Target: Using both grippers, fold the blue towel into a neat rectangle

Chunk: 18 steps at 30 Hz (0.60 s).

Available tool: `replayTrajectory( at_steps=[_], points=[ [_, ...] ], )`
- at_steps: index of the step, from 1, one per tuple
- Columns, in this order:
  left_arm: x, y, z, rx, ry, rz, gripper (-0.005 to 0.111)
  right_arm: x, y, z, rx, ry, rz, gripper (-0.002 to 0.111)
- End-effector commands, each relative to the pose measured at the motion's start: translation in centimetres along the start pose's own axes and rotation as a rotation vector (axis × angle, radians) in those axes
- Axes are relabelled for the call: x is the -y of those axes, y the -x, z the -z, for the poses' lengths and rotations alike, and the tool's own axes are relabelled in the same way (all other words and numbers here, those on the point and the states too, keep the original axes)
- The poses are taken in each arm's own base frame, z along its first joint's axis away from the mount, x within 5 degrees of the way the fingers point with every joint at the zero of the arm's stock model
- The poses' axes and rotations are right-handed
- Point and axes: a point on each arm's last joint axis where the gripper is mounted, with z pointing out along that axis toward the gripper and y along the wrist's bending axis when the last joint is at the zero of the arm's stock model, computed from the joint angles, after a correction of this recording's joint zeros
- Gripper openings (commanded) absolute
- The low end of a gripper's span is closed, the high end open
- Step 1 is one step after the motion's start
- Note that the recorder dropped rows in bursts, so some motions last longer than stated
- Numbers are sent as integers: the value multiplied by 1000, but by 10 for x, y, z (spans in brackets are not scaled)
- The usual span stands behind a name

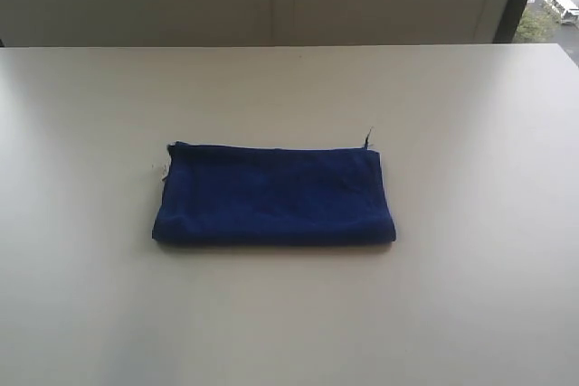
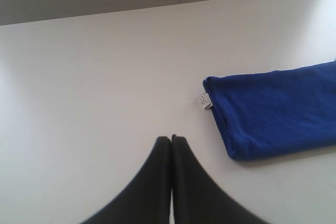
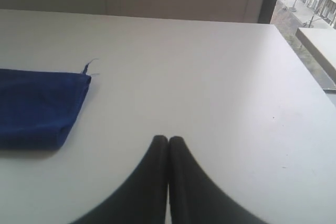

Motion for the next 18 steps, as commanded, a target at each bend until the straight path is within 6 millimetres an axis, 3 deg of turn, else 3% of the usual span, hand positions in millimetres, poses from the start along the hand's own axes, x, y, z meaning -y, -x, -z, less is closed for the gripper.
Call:
replayTrajectory(
  at_steps=[1, 8, 18],
  points=[
    [1, -3, 0, -8, -10, 7, 0, 1, -10, -4, -1, -8, 3, 0],
    [1, -3, 0, -8, -10, 7, 0, 1, -21, -9, -16, -8, 2, 0],
    [1, -3, 0, -8, -10, 7, 0, 1, -19, -9, 0, -9, 2, 0]
  ],
)
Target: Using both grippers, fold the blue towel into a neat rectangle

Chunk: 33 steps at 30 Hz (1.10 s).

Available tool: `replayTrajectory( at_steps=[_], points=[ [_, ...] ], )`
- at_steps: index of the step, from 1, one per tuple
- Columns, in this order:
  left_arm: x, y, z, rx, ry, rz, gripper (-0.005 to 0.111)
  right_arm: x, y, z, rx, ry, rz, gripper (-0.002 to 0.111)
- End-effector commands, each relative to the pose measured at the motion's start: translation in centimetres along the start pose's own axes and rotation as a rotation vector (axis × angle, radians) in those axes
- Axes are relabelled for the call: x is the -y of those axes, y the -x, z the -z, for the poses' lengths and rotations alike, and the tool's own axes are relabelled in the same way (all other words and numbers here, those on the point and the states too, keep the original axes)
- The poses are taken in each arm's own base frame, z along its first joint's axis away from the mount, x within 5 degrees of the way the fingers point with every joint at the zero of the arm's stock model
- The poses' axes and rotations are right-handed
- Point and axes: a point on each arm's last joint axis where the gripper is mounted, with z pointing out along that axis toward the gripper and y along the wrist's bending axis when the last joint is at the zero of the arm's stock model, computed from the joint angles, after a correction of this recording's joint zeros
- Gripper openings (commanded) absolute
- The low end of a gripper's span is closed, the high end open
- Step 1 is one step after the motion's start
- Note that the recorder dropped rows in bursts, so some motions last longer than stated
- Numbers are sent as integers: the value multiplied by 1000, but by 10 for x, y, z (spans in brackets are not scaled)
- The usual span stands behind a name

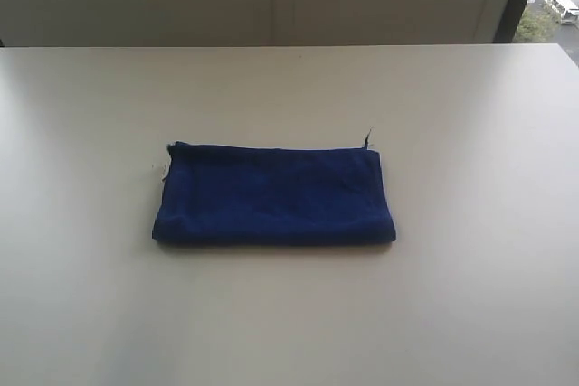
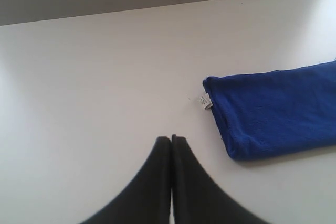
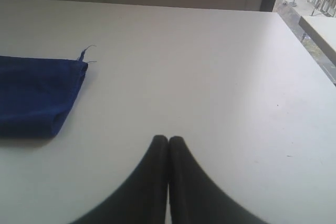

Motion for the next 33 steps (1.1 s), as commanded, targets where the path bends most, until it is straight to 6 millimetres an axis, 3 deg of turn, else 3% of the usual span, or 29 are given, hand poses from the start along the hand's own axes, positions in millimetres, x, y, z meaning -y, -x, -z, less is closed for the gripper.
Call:
replayTrajectory(
  at_steps=[1, 11, 17, 33],
  points=[
    [1, -3, 0, -8, -10, 7, 0, 1, -1, 0, 14, -7, 3, 0],
    [1, -3, 0, -8, -14, 5, 0, 1, -1, 0, 14, -7, 3, 0],
    [10, -3, 1, -2, -116, -56, 0, 1, 0, 0, 16, -7, 3, 0],
    [11, -3, 8, 33, -106, -64, 0, 1, 0, 0, 16, -7, 3, 0]
  ],
)
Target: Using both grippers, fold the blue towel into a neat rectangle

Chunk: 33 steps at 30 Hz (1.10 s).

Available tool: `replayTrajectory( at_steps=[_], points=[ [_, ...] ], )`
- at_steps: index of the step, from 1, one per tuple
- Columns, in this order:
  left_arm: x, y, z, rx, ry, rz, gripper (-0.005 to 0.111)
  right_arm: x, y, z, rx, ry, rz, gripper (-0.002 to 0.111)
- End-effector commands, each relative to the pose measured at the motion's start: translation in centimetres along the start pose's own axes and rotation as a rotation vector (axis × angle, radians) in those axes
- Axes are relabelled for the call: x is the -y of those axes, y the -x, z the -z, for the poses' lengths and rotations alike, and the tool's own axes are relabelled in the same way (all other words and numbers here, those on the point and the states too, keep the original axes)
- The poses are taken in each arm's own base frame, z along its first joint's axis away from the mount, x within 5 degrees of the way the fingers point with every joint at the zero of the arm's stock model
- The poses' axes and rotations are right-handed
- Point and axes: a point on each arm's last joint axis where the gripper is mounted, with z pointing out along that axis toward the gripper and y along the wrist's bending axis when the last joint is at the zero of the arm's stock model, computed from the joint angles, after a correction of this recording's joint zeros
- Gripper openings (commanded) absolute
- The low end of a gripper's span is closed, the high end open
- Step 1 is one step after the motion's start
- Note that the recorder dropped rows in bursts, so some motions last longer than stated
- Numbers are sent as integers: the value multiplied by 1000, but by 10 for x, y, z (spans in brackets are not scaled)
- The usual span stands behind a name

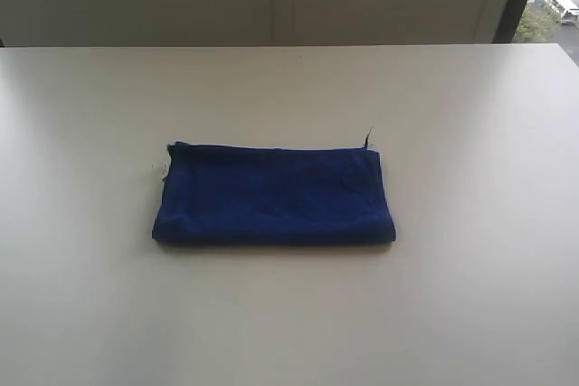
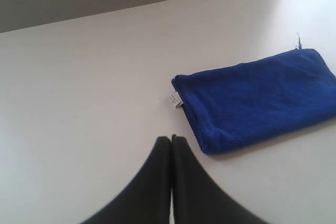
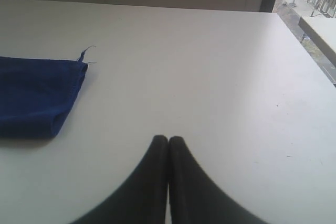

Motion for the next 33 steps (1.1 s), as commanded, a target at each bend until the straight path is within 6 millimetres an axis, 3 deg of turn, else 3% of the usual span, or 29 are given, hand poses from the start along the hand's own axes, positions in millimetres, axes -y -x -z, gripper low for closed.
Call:
replayTrajectory(
  at_steps=[1, 9, 18, 29, 33],
  points=[
    [3, -2, 8, 39, 4, -12, 0, 1, -1, 0, 14, -7, 3, 0],
    [9, -4, 29, 148, 29, -42, 0, 1, 0, 0, 16, -7, 3, 0],
    [12, -8, 51, 264, 189, -47, 0, 1, 0, 0, 16, -7, 3, 0],
    [13, -8, 53, 278, 208, -52, 0, 1, 0, 0, 16, -7, 3, 0],
    [4, -13, 55, 207, 328, -178, 0, 1, 0, 0, 16, -7, 3, 0]
  ],
)
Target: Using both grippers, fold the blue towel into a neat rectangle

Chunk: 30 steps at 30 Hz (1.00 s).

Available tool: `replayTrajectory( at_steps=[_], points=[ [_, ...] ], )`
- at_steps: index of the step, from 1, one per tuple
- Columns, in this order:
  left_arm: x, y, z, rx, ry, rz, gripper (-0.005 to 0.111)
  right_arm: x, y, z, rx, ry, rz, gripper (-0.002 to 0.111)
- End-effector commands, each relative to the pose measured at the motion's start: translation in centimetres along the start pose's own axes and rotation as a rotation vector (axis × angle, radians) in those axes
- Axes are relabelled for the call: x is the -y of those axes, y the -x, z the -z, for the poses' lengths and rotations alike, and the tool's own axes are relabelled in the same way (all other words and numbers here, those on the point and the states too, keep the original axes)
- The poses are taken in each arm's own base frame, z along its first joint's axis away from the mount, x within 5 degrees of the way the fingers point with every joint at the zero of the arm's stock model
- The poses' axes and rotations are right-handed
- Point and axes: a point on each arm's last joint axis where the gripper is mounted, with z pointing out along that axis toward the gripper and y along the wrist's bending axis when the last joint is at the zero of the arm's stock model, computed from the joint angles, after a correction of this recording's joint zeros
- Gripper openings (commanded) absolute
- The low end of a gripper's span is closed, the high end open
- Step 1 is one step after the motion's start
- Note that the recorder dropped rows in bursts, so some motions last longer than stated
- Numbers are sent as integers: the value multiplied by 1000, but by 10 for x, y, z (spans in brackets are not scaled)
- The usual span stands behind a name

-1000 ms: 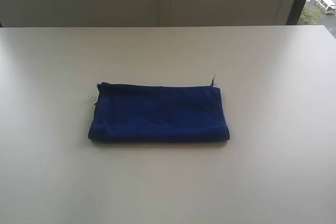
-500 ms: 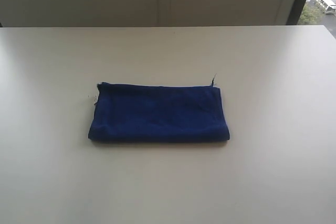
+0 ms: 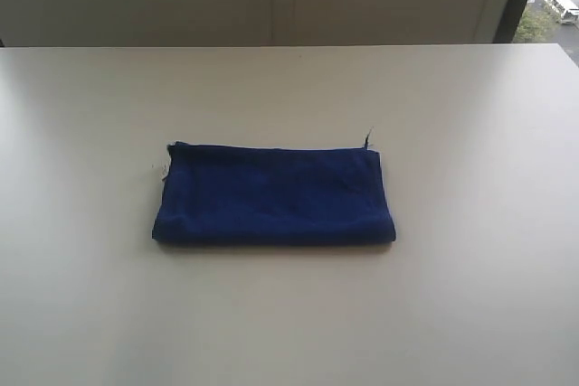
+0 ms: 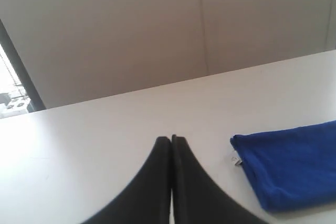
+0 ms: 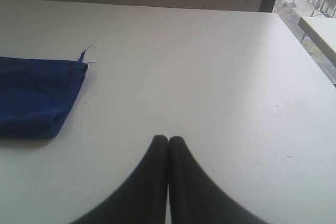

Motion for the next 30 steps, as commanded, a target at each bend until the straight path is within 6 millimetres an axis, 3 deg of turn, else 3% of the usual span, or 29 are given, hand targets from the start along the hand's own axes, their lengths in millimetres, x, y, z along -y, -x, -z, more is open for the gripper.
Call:
replayTrajectory(
  at_steps=[1, 6, 9, 16, 26, 30],
  points=[
    [-10, -7, 1, -66, 107, -161, 0, 1, 0, 0, 16, -7, 5, 0],
    [-13, -10, 0, -89, 134, -202, 0, 1, 0, 0, 16, -7, 5, 0],
    [-13, -22, -7, -108, 133, -196, 0, 1, 0, 0, 16, -7, 5, 0],
    [-9, -84, -30, -279, 88, -159, 0, 1, 0, 0, 16, -7, 5, 0],
    [2, -156, -37, -432, 42, -128, 0, 1, 0, 0, 16, -7, 5, 0],
    [2, -159, -38, -431, 46, -128, 0, 1, 0, 0, 16, -7, 5, 0]
  ],
)
